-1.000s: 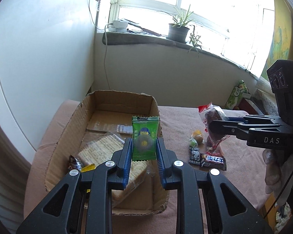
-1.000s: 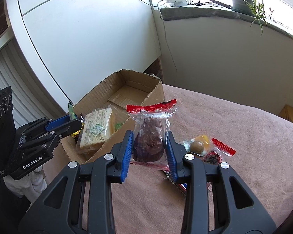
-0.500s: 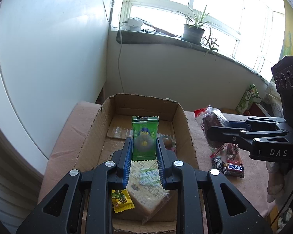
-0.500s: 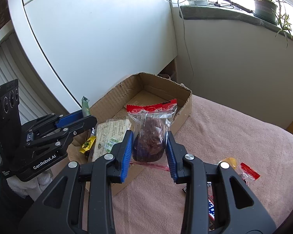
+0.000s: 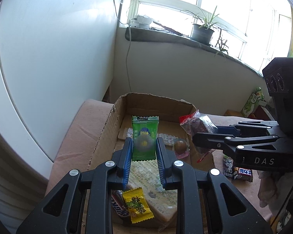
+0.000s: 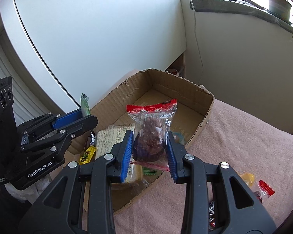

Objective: Organize snacks
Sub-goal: 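Carry the green packet in the left tool over the box while the right tool carries the bag, then open the left tool over the box while the right tool releases the bag inside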

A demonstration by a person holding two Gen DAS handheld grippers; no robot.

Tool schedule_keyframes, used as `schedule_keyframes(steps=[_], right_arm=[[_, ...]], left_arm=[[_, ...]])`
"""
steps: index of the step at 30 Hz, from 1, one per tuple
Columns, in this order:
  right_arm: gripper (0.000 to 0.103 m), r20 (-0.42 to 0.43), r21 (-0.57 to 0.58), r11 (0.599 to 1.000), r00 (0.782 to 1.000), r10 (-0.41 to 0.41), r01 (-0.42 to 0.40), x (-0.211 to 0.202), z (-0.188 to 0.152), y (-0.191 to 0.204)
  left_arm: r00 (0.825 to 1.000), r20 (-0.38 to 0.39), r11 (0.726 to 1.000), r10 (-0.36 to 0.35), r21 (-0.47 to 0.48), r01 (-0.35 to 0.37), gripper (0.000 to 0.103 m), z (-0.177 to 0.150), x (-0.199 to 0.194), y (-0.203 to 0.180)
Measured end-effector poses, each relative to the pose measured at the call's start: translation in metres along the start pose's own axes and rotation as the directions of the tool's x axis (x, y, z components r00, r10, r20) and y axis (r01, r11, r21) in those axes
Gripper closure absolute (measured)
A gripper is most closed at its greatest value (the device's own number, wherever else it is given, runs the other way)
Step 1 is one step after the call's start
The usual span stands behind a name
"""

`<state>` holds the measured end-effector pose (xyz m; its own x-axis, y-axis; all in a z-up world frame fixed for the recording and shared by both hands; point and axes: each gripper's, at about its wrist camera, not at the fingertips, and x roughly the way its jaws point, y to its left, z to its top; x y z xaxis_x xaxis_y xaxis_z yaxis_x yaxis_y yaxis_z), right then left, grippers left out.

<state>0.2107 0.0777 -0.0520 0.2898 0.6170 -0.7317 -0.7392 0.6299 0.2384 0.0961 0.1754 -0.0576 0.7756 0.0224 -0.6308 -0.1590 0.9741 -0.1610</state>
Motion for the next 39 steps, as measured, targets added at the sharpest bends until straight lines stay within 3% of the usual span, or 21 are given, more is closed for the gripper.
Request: schedule_keyframes(steps=[13, 15, 16, 17, 20, 24, 27, 34, 35, 37, 39], right_arm=[[0.069, -0.025, -0.013, 1.0, 1.0, 0.006, -0.007, 0.019, 0.003, 0.005], [0.068, -0.025, -0.014, 1.0, 1.0, 0.0, -0.001, 0.021, 0.002, 0.005], [0.064, -0.025, -0.015, 1.0, 1.0, -0.002, 0.002, 0.021, 0.002, 0.005], [0.056, -0.022, -0.014, 1.0, 1.0, -0.005, 0.004, 0.021, 0.002, 0.005], [0.044, 0.0, -0.014, 1.0, 1.0, -0.011, 0.011, 0.018, 0.003, 0.006], [0.042, 0.007, -0.019, 1.0, 1.0, -0.022, 0.022, 0.014, 0.003, 0.008], [0.036, 0.013, -0.023, 0.999, 0.999, -0.032, 0.032, 0.011, 0.002, 0.01], [0.036, 0.023, -0.015, 0.999, 0.999, -0.042, 0.042, -0.002, -0.001, 0.008], [0.036, 0.026, -0.014, 0.999, 0.999, -0.045, 0.045, -0.004, -0.001, 0.008], [0.035, 0.03, -0.011, 0.999, 0.998, -0.048, 0.048, -0.008, -0.002, 0.007], [0.033, 0.035, -0.011, 0.998, 0.998, -0.056, 0.056, -0.013, -0.004, 0.006]], left_arm=[[1.0, 0.008, 1.0, 0.006, -0.008, -0.006, 0.08, 0.001, 0.0, 0.002], [1.0, 0.008, 1.0, 0.009, -0.009, -0.009, 0.074, 0.001, 0.0, 0.003], [1.0, 0.01, 1.0, 0.013, -0.009, -0.013, 0.069, 0.001, 0.0, 0.003], [1.0, 0.013, 1.0, 0.017, -0.009, -0.017, 0.068, 0.001, -0.001, 0.003], [1.0, 0.018, 1.0, 0.021, -0.009, -0.021, 0.068, 0.001, -0.003, 0.003], [1.0, 0.019, 1.0, 0.024, -0.007, -0.024, 0.067, 0.001, -0.005, 0.003], [0.999, 0.025, 1.0, 0.028, -0.01, -0.028, 0.057, 0.0, -0.007, 0.003], [0.999, 0.037, 0.999, 0.034, -0.014, -0.033, 0.056, 0.001, -0.015, 0.002], [0.999, 0.039, 0.999, 0.033, -0.012, -0.033, 0.053, 0.0, -0.016, 0.002], [0.998, 0.046, 0.999, 0.035, -0.008, -0.035, 0.037, 0.0, -0.02, 0.0], [0.998, 0.051, 0.999, 0.048, -0.008, -0.047, 0.03, 0.0, -0.023, -0.003]])
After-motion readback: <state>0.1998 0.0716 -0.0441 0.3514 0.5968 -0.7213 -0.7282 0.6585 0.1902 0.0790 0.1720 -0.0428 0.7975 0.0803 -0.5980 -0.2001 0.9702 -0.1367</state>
